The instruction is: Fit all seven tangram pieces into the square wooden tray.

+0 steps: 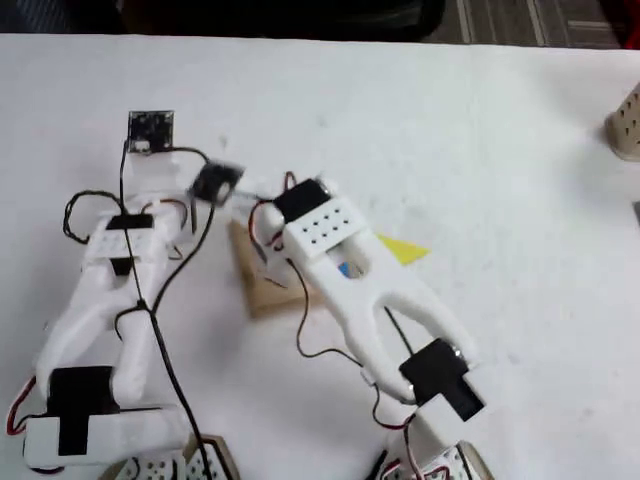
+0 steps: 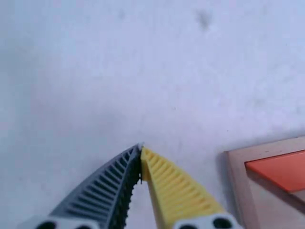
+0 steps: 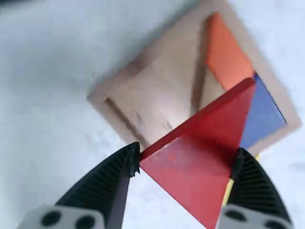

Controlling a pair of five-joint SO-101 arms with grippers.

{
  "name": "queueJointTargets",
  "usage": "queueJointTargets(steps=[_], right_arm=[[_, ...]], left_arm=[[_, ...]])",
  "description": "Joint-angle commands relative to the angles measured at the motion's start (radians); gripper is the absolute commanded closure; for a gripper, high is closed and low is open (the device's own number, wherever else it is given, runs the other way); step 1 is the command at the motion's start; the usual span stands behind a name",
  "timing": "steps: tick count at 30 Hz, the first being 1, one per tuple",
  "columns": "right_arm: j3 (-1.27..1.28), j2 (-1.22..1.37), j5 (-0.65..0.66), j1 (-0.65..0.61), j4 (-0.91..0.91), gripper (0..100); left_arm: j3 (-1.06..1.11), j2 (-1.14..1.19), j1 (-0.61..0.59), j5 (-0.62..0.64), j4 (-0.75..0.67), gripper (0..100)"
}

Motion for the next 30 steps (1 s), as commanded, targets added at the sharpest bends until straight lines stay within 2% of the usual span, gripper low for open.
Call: queueJointTargets(steps=[1, 3, 5, 8, 14, 17, 22, 30], right_arm=[[0.028, -0.058, 0.45, -0.01, -0.012, 76.5], [0.06, -0.058, 0.623, -0.01, -0.01, 76.5], [0.101, -0.054, 0.733, -0.033, -0.015, 76.5], [0.13, -0.024, 0.796, -0.062, -0.061, 76.2], [0.084, 0.065, 0.793, -0.064, -0.124, 76.1], [0.032, 0.094, 0.786, -0.056, -0.059, 72.9], [-0.041, 0.147, 0.686, -0.047, 0.016, 63.2], [-0.121, 0.199, 0.578, -0.022, 0.119, 62.8]], left_arm=[[-0.055, -0.004, -0.012, -0.002, -0.025, 98], [-0.055, -0.004, -0.013, -0.002, -0.025, 98], [-0.055, -0.005, -0.015, -0.002, -0.025, 98], [-0.055, -0.005, -0.031, -0.002, -0.026, 98], [-0.057, -0.008, -0.035, -0.002, -0.026, 98], [-0.057, -0.008, -0.035, -0.002, -0.026, 98], [-0.057, -0.01, -0.05, -0.002, -0.026, 98], [-0.074, -0.005, -0.084, 0.0, -0.021, 98]])
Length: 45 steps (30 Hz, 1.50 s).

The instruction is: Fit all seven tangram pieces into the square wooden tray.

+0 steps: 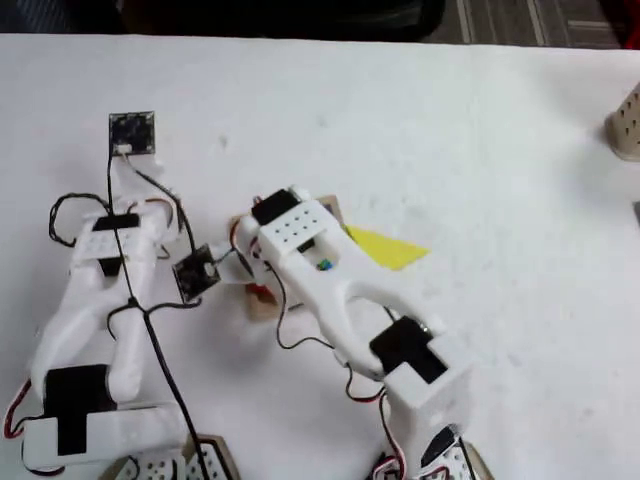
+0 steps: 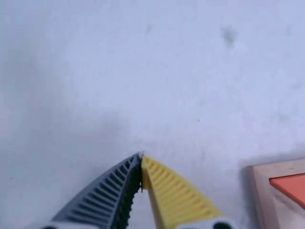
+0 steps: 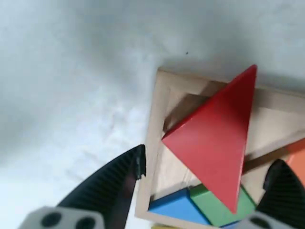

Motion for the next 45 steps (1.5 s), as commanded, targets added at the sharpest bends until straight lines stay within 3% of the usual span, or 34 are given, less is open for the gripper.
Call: queueJointTargets(steps=[1, 4, 8, 14, 17, 22, 27, 33, 40, 45], right_arm=[[-0.054, -0.012, -0.055, 0.036, 0.065, 62.8], [-0.058, -0.045, -0.075, 0.067, 0.114, 62.9], [-0.055, -0.117, -0.196, 0.139, 0.124, 64.6], [-0.054, -0.197, -0.479, 0.248, 0.117, 89.6], [-0.048, -0.2, -0.603, 0.3, 0.125, 98.6], [0.017, -0.211, -0.772, 0.403, 0.116, 98.2], [0.101, -0.211, -0.936, 0.535, 0.082, 98.1], [0.341, -0.231, -0.95, 0.699, -0.12, 98.1], [0.598, -0.489, -0.999, 0.852, -0.255, 98.2], [0.71, -0.591, -0.997, 0.957, -0.252, 98.2]], left_arm=[[-0.069, -0.007, -0.021, 0.0, -0.021, 98], [-0.069, -0.007, -0.022, 0.0, -0.025, 98], [-0.071, -0.007, -0.022, 0.0, -0.025, 98], [-0.069, -0.013, -0.022, 0.009, -0.025, 98], [-0.066, -0.013, -0.022, 0.087, -0.023, 98], [-0.063, -0.013, -0.013, 0.114, -0.017, 98], [-0.052, -0.013, 0.076, 0.069, 0.003, 98], [-0.008, -0.042, 0.199, -0.129, 0.011, 98], [0.129, -0.274, 0.344, -0.141, 0.025, 98], [0.216, -0.348, 0.582, -0.141, 0.026, 98]])
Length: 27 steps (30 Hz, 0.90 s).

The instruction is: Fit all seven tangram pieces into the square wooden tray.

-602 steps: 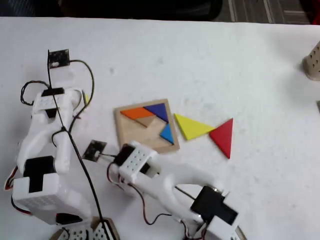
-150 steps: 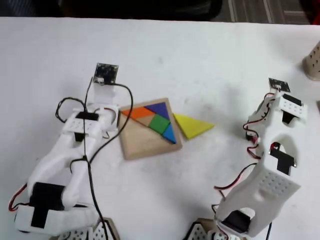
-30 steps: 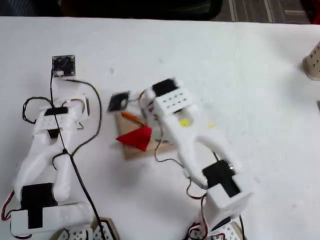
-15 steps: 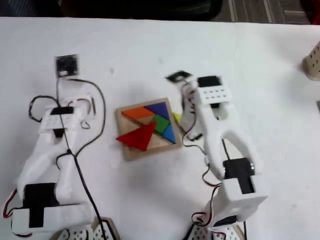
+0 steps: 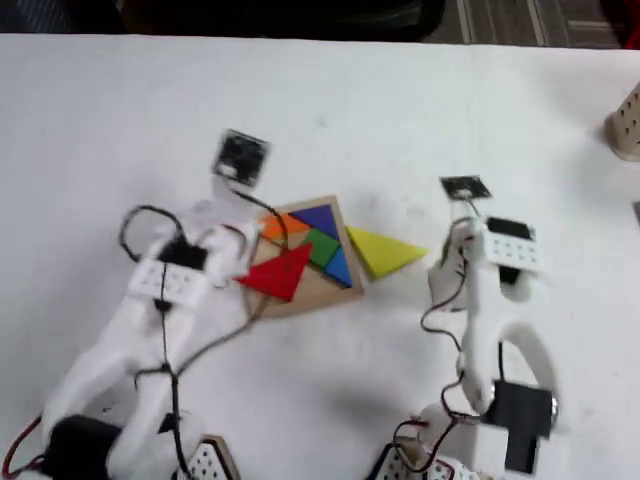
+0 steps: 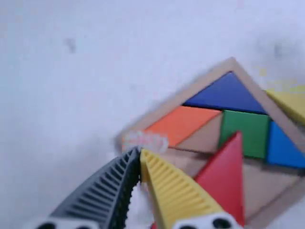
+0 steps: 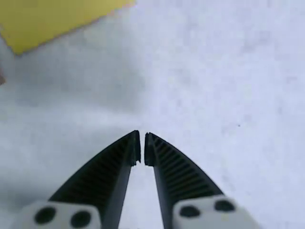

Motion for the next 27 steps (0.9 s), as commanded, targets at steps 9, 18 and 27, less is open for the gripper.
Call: queueJointTargets(steps=[9, 18, 27], right_arm=[[0.164, -0.101, 0.117, 0.186, -0.105, 98.1], [0.186, -0.099, 0.172, 0.203, -0.114, 98.1], [0.187, -0.099, 0.173, 0.203, -0.114, 98.1]], left_arm=[[-0.064, 0.177, 0.404, -0.014, 0.006, 98], [-0.176, 0.335, 0.351, -0.009, 0.008, 98], [-0.364, 0.496, 0.222, -0.008, 0.064, 98]])
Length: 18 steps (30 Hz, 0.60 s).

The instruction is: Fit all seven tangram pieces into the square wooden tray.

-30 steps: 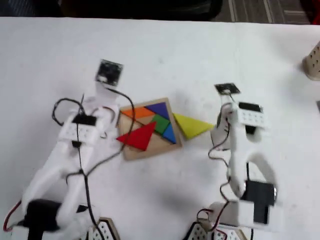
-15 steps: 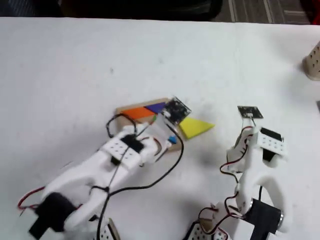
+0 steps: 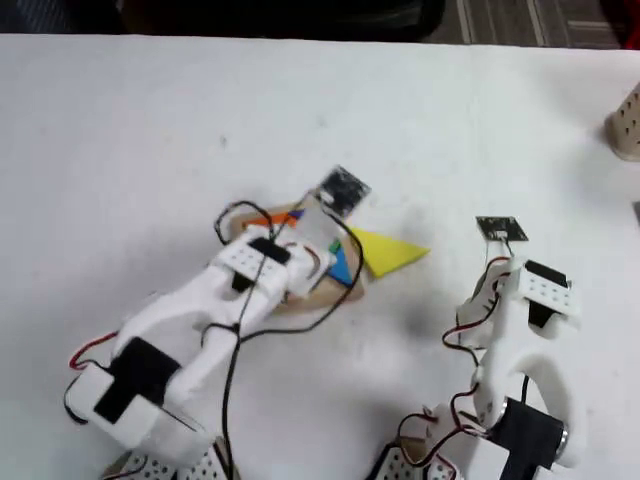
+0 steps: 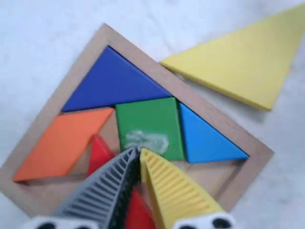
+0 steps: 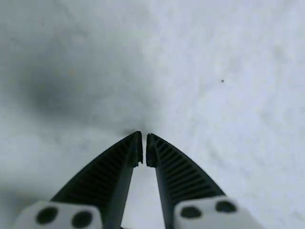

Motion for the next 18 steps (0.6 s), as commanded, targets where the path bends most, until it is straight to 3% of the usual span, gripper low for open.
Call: queueJointTargets(steps=[1, 10, 18], right_arm=[[-0.005, -0.038, 0.014, 0.007, -0.008, 98.1], [-0.003, -0.038, 0.037, 0.004, -0.01, 98.1], [0.009, -0.038, 0.038, 0.004, -0.024, 98.1]], left_arm=[[-0.146, 0.059, -0.041, -0.008, 0.072, 98], [-0.242, 0.077, -0.105, -0.008, 0.084, 98], [-0.167, -0.222, -0.257, -0.008, 0.267, 98]])
